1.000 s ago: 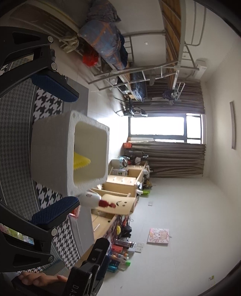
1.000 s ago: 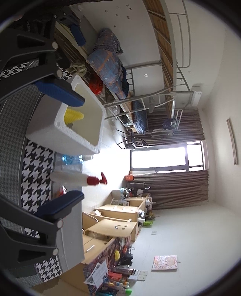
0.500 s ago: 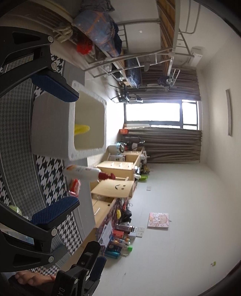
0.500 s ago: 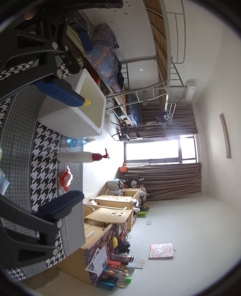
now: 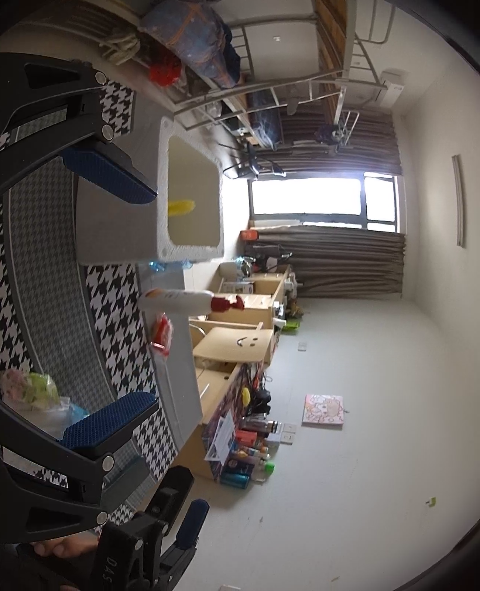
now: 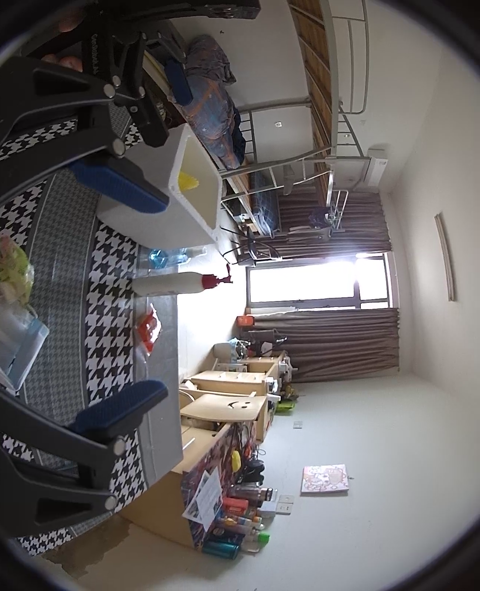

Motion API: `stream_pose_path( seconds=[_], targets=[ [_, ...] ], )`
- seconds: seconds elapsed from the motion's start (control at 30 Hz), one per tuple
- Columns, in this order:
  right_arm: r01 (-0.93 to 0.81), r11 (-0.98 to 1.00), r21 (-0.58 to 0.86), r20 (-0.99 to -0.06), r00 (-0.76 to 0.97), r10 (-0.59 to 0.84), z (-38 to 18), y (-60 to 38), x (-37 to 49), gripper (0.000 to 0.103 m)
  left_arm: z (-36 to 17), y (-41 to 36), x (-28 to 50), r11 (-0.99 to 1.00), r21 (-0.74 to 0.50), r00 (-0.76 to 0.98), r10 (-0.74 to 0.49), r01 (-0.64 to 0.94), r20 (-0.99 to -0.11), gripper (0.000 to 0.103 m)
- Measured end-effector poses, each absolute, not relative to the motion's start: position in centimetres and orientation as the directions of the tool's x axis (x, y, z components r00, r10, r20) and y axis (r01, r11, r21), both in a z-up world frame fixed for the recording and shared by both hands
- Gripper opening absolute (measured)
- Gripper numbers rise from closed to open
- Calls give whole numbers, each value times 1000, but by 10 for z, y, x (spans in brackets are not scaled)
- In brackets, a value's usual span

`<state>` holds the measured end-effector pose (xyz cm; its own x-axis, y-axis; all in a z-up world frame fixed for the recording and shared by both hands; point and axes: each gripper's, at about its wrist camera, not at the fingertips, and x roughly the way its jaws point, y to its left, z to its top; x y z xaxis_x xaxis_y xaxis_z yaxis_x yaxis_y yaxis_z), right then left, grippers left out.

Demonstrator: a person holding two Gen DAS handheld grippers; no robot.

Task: Organize soft objects
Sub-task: 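Move both grippers back toward the remaining mask and wipe pack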

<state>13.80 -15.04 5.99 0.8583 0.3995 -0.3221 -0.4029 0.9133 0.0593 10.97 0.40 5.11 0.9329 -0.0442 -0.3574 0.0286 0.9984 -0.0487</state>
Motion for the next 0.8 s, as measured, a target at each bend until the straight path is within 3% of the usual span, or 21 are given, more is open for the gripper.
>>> stream_pose_path(
  seconds=[0.8],
  targets=[
    [-287,953,94,-359,883,302,24,-189,120,94,16,-19,105,992,-62,912,-125,110,-390,102]
  ],
)
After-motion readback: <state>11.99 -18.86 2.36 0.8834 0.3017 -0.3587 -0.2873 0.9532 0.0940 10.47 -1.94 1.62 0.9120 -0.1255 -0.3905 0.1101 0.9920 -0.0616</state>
